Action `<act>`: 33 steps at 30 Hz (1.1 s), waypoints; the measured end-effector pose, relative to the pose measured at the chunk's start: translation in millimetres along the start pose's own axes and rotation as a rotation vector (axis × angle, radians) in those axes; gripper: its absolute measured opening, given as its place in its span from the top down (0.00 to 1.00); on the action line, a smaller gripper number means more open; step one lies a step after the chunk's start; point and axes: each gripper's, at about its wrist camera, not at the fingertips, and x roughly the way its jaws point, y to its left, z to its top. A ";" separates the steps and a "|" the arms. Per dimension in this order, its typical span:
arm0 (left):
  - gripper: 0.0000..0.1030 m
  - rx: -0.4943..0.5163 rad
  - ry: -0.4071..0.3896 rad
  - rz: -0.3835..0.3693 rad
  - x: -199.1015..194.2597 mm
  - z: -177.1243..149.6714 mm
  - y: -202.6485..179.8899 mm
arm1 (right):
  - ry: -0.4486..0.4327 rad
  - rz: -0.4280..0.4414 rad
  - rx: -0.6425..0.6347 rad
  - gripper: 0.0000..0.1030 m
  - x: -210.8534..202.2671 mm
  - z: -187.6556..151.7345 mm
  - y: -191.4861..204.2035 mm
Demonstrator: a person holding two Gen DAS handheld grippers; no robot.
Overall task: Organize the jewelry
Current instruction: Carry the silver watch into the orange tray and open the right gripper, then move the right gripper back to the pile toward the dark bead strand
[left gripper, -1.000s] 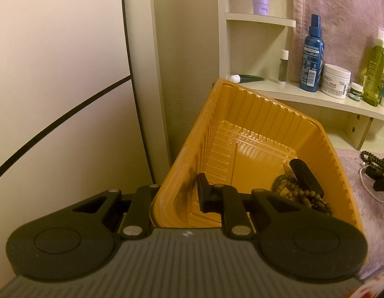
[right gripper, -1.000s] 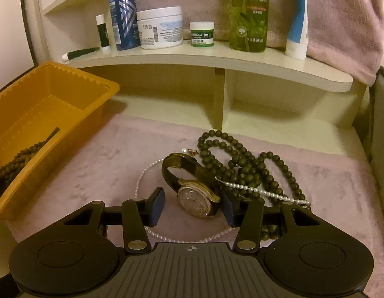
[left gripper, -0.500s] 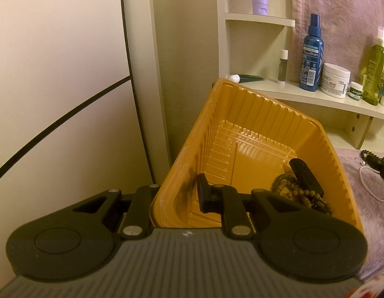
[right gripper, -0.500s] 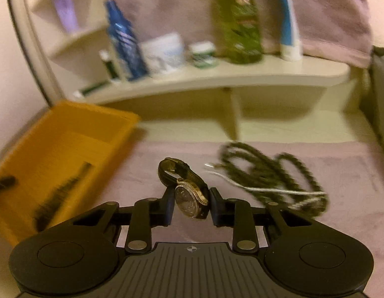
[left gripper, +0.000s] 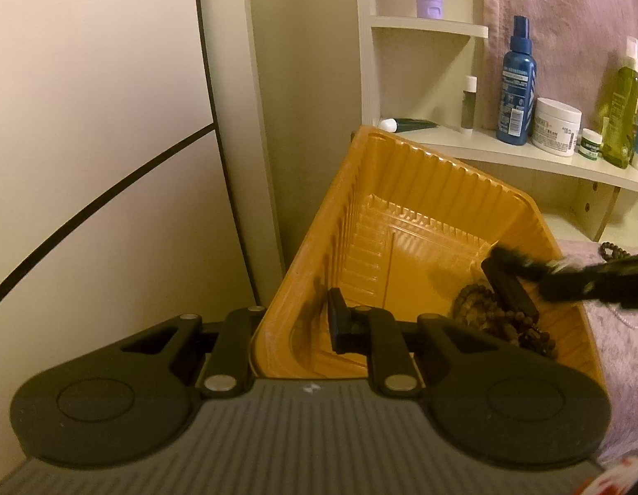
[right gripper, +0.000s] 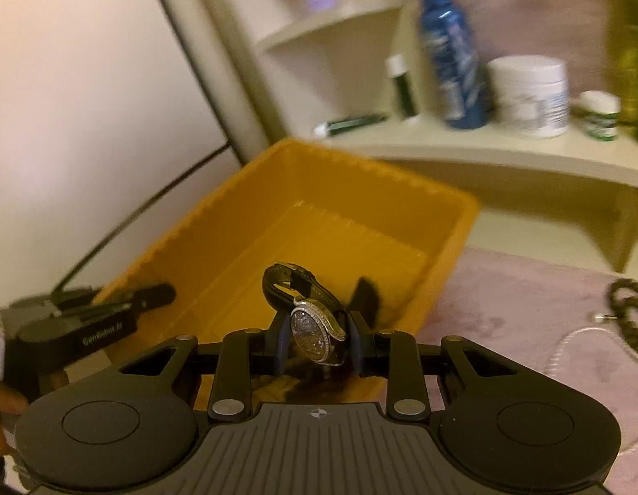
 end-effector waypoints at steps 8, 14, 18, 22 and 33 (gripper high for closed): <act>0.85 -0.001 0.001 -0.003 -0.3 0.1 0.9 | -0.023 -0.007 -0.043 0.64 7.1 -4.1 4.1; 0.84 -0.004 0.004 0.000 -0.4 -0.1 0.9 | -0.130 -0.080 0.013 0.60 -34.8 -0.5 -28.7; 0.84 -0.003 0.004 0.000 -0.6 -0.4 1.3 | -0.138 -0.217 0.075 0.60 -57.5 -2.7 -71.5; 0.84 -0.005 0.005 0.001 -0.3 -0.6 2.0 | -0.099 -0.312 0.136 0.60 -64.4 -7.1 -114.3; 0.84 0.000 0.005 0.001 -0.2 -0.3 2.5 | -0.048 -0.356 0.149 0.64 -34.9 -7.7 -143.1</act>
